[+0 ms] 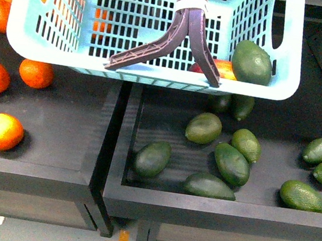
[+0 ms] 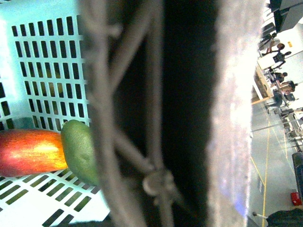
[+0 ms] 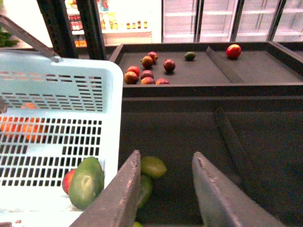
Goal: Pick mango and avocado into basket
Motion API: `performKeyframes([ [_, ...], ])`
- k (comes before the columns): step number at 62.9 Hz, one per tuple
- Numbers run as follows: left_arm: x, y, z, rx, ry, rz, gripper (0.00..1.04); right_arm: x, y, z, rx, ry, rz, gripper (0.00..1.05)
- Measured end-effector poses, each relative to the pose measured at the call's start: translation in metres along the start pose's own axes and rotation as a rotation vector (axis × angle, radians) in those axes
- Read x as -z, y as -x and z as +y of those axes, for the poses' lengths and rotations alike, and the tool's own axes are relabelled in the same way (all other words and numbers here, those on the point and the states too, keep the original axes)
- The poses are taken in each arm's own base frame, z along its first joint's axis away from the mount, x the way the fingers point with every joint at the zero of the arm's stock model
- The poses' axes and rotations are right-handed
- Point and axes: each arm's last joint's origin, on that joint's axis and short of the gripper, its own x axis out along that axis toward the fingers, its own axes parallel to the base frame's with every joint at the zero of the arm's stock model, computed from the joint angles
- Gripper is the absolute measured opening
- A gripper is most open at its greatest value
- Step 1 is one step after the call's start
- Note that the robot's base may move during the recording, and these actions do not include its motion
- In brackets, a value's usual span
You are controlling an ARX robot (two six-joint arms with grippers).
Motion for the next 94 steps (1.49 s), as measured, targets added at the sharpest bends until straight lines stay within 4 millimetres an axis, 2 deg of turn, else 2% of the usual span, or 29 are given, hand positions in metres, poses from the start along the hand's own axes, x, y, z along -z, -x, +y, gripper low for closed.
performKeyframes([
  [11, 0.0, 0.0, 0.0, -0.004, 0.002, -0.002, 0.12, 0.016, 0.02, -0.004, 0.017, 0.007, 0.01, 0.02],
  [30, 0.0, 0.0, 0.0, 0.0, 0.002, 0.0, 0.12, 0.032, 0.048, -0.003, 0.015, 0.004, 0.008, 0.02],
  [57, 0.0, 0.0, 0.0, -0.002, 0.002, -0.001, 0.12, 0.046, 0.071, -0.003, 0.015, 0.005, -0.006, 0.02],
  [94, 0.0, 0.0, 0.0, -0.001, 0.002, -0.001, 0.12, 0.043, 0.089, -0.003, 0.015, 0.005, -0.021, 0.02],
])
